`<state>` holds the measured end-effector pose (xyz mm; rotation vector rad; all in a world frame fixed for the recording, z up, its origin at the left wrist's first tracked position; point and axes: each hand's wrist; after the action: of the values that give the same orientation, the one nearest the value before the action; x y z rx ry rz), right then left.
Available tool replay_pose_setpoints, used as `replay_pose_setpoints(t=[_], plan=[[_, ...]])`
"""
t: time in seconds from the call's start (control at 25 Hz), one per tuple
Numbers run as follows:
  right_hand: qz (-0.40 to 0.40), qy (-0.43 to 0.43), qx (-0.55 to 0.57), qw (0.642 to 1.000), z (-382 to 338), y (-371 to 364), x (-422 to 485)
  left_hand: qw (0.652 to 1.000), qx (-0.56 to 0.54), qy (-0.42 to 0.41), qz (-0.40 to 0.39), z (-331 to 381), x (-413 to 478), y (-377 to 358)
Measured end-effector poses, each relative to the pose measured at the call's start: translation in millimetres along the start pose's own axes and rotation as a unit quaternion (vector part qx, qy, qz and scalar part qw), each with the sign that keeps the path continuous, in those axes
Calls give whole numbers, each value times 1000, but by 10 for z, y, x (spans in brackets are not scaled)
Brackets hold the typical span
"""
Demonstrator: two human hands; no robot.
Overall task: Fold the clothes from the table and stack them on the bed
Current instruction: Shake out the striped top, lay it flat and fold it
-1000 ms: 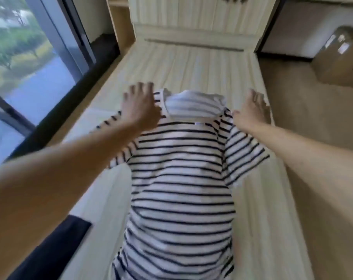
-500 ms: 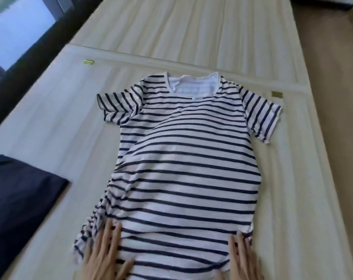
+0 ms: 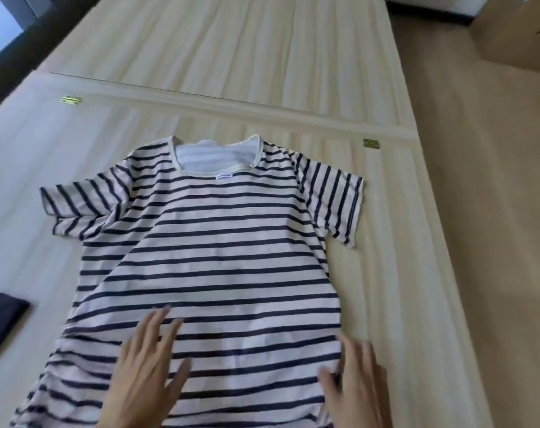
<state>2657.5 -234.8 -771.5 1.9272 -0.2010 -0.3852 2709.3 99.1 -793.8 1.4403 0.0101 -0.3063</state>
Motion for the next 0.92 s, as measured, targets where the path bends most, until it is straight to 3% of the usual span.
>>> replay_pose_setpoints(t=[0.2, 0.4, 0.44, 0.56, 0.6, 0.72, 0.92], plan=[[-40, 85, -28, 995, 66, 129, 1684, 998, -32, -36, -39, 800, 1030, -232], [-144, 52, -173, 973, 262, 246, 2868, 999, -10, -36, 16, 824, 1038, -550], [-126, 36, -200, 971, 307, 260, 2991, 999, 3, -37, 30, 808, 1062, -600], [61, 10, -176, 983, 371, 254, 3274, 997, 17, -21, 67, 781, 1134, -654], [76, -21, -131, 988, 366, 248, 3384, 995, 24, -19, 95, 766, 1153, -678], [14, -152, -35, 988, 324, 256, 3662, 990, 56, -28, 124, 765, 1160, -752], [54, -149, 36, 987, 17, 345, 3765, 981, 141, -21, 130, 725, 1102, -861]])
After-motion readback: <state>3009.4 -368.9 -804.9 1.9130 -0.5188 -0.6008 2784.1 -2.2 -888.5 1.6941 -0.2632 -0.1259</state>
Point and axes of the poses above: each hand's wrist, its own x-axis towards the middle knuckle, its own y-axis out of the back of the hand, z = x × y
